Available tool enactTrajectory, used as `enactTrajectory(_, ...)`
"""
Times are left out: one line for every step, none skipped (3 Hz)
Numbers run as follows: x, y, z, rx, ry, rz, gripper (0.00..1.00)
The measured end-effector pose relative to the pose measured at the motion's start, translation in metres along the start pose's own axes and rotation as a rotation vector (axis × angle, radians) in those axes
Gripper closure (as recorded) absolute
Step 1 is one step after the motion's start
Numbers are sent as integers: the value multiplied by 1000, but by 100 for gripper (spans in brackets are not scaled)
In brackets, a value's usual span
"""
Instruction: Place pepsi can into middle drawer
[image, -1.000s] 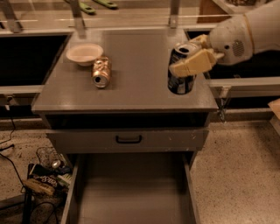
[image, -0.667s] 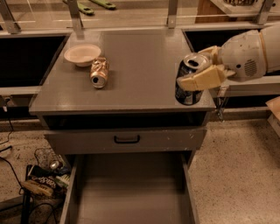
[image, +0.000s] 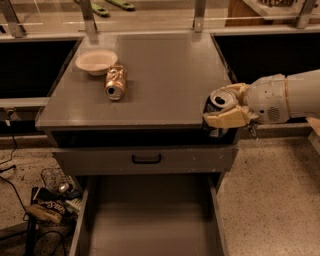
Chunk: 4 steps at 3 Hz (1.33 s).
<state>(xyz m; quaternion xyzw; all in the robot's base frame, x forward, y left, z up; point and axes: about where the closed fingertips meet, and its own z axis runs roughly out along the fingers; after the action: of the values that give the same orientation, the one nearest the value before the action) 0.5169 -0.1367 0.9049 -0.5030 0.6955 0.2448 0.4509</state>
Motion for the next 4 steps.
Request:
enactTrajectory(1, 0, 1, -2, -1, 2, 100)
enactTrajectory(1, -1, 5, -14, -12, 12, 100)
enactTrajectory(11, 8, 19, -55, -38, 34, 100)
enactTrajectory(21, 24, 29, -88, -51, 43, 100)
